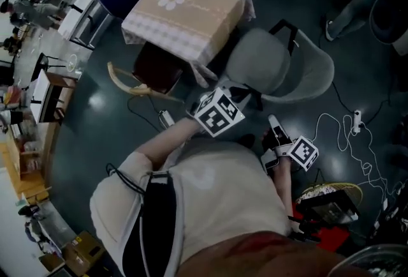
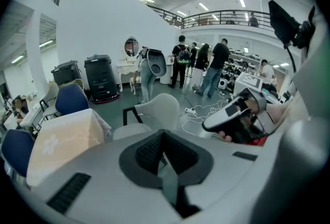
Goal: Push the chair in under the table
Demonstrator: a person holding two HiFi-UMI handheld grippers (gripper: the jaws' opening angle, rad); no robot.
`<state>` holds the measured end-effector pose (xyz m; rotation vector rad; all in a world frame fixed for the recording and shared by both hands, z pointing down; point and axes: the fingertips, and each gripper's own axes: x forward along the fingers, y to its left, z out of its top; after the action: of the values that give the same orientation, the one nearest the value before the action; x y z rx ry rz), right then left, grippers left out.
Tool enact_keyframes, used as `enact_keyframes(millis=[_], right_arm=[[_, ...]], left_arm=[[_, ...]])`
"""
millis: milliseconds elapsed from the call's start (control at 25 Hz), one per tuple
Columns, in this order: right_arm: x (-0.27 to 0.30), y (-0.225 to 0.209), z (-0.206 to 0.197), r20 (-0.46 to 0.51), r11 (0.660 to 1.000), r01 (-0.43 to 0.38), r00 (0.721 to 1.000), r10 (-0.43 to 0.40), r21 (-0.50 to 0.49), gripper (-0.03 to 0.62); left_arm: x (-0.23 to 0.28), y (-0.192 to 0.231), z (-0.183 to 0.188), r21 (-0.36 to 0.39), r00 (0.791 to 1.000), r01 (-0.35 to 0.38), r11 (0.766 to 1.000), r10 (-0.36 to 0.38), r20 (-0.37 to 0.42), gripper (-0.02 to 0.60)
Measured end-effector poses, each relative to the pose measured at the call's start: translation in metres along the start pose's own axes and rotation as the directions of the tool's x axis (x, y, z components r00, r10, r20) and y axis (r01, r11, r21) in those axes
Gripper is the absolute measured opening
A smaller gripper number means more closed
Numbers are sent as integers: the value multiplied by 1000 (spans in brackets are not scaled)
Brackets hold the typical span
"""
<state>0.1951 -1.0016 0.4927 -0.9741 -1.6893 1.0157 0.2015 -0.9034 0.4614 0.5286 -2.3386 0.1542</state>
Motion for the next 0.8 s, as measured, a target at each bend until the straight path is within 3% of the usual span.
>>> enact_keyframes(millis=[160, 400, 600, 800], right_arm=[[-10, -19, 19, -51, 1000, -1, 999, 1, -7, 11], [-12, -10, 25, -158, 996, -35, 987, 22, -83, 11], [-19, -13, 36, -174, 991, -18, 985, -6, -136, 11], [-18, -18, 45, -127, 994, -2, 992, -12, -110, 11]], left_arm=[[9, -7, 6, -38, 999, -54, 998, 54, -10, 8], [-6, -20, 5, -104, 990, -139, 985, 138, -18, 8], [-14, -30, 8, -53, 983, -179, 982, 177, -37, 8], [-25, -15, 20, -7, 982, -190, 982, 190, -19, 8]])
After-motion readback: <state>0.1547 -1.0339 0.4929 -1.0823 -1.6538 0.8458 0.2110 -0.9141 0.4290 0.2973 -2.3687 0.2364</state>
